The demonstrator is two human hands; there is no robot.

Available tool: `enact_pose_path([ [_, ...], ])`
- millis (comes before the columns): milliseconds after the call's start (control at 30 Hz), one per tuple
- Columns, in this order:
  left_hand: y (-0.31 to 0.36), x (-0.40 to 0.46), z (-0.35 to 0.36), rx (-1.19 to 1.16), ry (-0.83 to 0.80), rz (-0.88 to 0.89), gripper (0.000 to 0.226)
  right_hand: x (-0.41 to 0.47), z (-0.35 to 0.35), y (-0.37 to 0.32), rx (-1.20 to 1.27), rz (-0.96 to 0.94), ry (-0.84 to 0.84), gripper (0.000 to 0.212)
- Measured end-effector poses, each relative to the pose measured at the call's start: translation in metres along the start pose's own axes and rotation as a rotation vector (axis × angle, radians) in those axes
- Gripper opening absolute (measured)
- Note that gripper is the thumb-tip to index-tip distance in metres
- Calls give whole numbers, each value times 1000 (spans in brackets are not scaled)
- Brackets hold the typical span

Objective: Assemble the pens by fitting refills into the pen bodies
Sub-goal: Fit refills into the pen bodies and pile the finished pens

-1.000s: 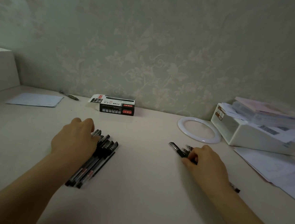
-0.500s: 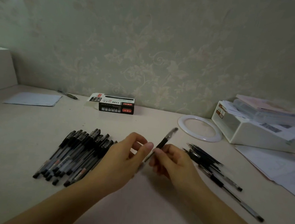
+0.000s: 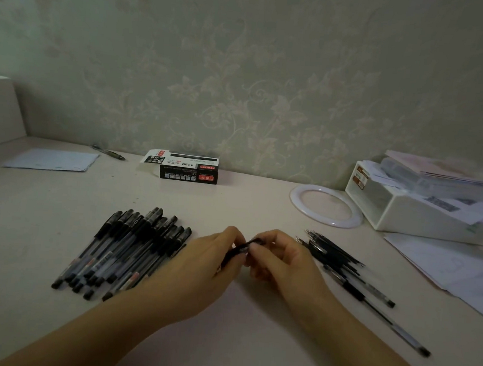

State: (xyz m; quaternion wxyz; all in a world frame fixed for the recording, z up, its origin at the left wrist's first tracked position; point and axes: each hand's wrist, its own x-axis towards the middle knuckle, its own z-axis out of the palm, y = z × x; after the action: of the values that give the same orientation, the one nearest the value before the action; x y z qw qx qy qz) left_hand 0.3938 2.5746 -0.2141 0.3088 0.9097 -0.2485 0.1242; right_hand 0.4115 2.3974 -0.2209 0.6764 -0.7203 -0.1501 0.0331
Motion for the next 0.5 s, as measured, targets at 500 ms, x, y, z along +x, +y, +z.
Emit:
enact_pose_path([
  [500,-2,5,-4,250,34,8,28,-1,0,-1,81,24,-54,15],
])
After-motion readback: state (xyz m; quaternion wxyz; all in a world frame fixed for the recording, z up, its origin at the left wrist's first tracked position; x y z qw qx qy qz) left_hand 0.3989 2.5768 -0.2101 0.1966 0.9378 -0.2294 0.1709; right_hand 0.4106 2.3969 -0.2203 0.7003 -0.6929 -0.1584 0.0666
